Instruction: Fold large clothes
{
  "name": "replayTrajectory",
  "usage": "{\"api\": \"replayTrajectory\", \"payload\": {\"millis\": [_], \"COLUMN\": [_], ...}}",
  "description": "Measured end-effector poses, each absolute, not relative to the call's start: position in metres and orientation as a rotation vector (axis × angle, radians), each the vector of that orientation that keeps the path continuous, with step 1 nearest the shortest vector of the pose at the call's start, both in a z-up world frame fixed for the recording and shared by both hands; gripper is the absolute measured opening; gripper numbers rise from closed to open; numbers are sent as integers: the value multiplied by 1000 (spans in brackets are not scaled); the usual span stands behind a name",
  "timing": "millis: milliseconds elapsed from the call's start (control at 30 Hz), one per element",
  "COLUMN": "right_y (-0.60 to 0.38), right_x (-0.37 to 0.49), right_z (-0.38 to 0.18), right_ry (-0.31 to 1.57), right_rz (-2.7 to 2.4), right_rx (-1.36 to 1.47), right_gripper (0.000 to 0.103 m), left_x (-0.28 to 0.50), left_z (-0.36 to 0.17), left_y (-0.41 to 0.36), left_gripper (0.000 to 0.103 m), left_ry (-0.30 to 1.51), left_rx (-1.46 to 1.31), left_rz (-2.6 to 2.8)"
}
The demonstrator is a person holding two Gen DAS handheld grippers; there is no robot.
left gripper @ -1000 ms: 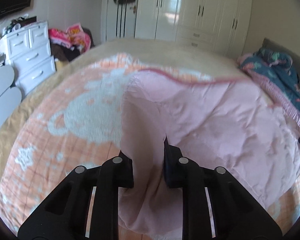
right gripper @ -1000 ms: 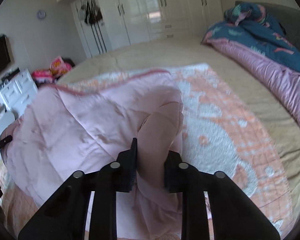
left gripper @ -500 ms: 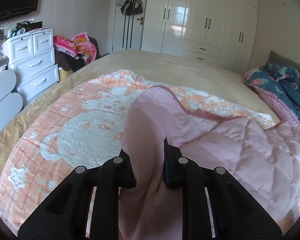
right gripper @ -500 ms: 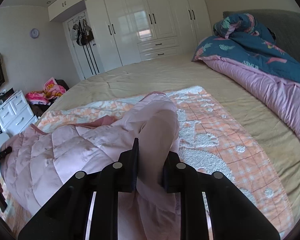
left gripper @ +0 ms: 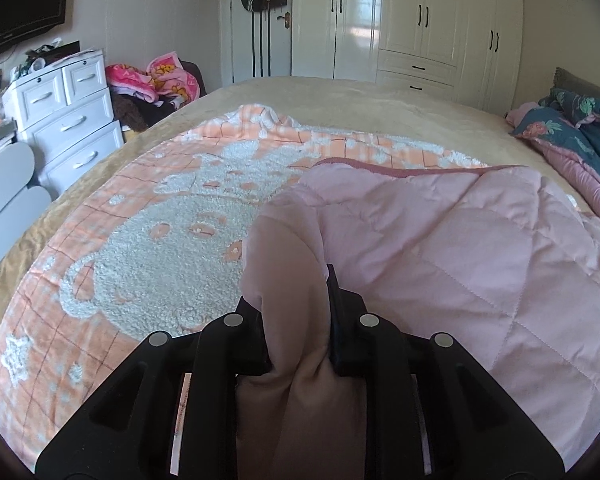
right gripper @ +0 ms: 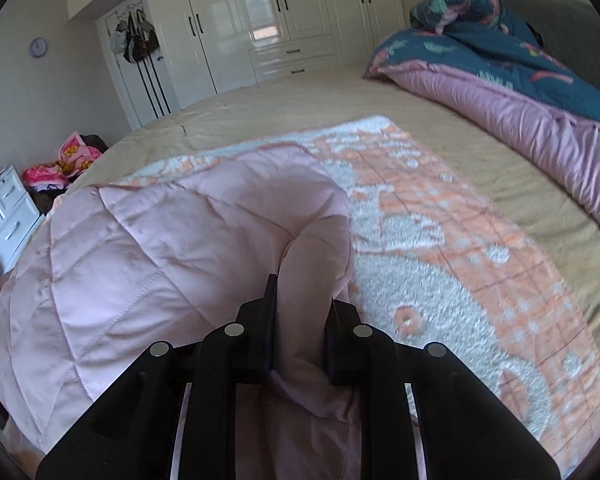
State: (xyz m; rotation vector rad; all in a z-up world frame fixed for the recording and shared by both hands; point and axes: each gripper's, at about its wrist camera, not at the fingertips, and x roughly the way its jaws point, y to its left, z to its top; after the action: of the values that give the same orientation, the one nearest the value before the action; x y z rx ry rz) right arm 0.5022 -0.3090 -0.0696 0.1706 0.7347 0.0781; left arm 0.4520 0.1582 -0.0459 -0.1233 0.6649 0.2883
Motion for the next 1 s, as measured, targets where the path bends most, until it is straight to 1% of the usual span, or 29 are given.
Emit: {"api": "replayTrajectory", "payload": {"millis": [100,200,233,267,300,333,367,400,467,533,600,733,833,867,900,933,967,1000], "right_y": [-307,-305,-304,-304,-303,-301,-299,-296,-290,-282,-275,-262,-259,-260,-259,-257,-255,-253], "right_x": [500,498,496,495,491,488,485,482,476,469,466,455,448,444,441,438,436,432], "right_z": [-69,-63,-58,-55,-49,-43,-38,-33,-24,-15,-9,1,7,10,12,15,17,20], "right_ry": [752,782,782,777,762,743,731,719,696,668,655,641,638,636,634,635,635,631], "right_rz": [67,36,16,3,-11,-20,-23,-24,-29,-25,-24,-13,-5,2,9,15,18,17], "right_rx": [145,122,103,88,72,61,52,37,6,-28,-60,-85,-65,-51,-43,-46,-58,-81], "right_gripper": [22,32,40,52,58,67,73,76,89,96,97,99,99,99,99,99,99,99], "left_x": [451,451,451,451,451,450,451,450,448,444,441,432,426,423,420,416,413,410], "left_z": [-46,-45,-45,-45,-45,-45,-44,-43,-39,-34,-30,-19,-9,-4,2,9,14,20], "left_y": [157,157,156,157,157,156,157,157,157,159,160,160,157,155,153,151,150,148], "left_gripper": [14,14,14,14,14,14,15,16,19,22,35,46,56,62,64,65,70,82], "left_ry": [669,671,672,672,670,671,672,672,678,669,675,676,668,660,649,639,633,625], "left_rx": [-120,-122,-120,-121,-124,-126,-125,-124,-116,-121,-132,-132,-129,-122,-114,-106,-100,-96], "left_rz": [287,286,286,287,288,287,286,287,291,294,291,281,278,279,279,276,274,274]}}
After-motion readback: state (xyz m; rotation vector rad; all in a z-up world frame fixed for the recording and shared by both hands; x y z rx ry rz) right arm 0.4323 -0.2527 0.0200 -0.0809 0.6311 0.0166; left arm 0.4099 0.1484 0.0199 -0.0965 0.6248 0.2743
